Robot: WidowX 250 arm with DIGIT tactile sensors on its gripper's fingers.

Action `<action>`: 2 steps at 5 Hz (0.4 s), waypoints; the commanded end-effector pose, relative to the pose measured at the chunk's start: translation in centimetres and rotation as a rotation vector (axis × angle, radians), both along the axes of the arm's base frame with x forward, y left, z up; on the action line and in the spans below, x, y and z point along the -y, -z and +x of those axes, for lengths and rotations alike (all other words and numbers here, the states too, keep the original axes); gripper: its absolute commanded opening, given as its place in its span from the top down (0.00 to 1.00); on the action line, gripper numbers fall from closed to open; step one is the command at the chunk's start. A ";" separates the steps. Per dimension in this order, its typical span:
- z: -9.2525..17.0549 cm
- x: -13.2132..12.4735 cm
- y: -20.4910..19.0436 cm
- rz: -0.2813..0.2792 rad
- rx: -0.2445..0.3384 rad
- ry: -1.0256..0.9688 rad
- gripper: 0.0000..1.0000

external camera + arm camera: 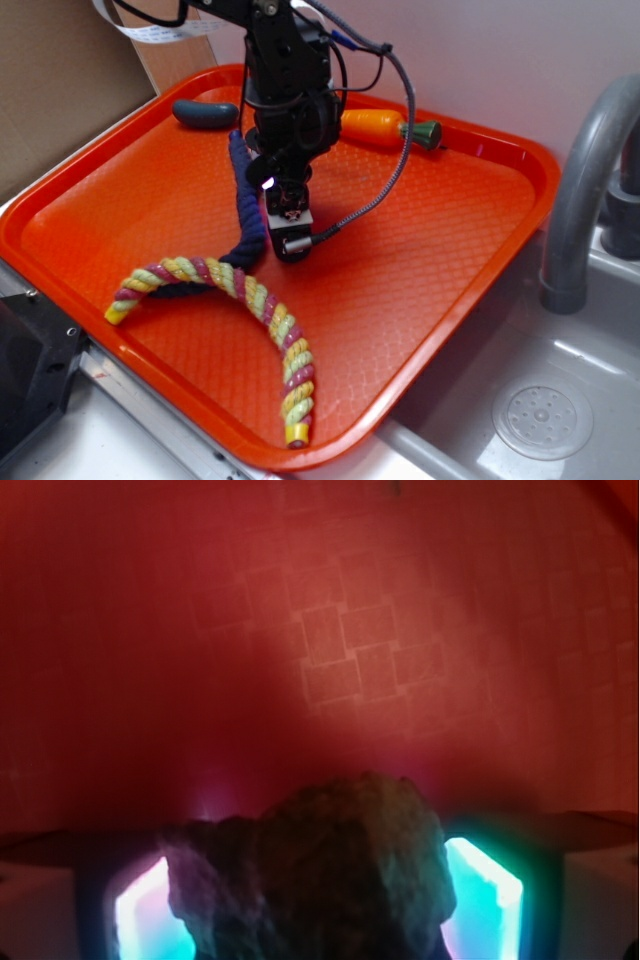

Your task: Grab the rock.

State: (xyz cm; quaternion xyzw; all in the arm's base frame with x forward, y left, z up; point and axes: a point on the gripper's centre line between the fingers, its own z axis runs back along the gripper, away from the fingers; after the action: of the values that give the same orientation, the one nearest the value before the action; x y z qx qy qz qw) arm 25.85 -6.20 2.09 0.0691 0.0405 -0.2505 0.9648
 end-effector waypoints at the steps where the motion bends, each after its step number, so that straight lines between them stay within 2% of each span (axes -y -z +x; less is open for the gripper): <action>1: 0.1 0.2 -0.4 0.000 0.035 -0.027 1.00; 2: 0.0 -1.7 -3.4 0.013 0.008 -0.156 1.00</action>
State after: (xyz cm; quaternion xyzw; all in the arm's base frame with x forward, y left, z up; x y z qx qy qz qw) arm 24.81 -3.98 3.58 0.0760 0.0850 -0.1752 0.9779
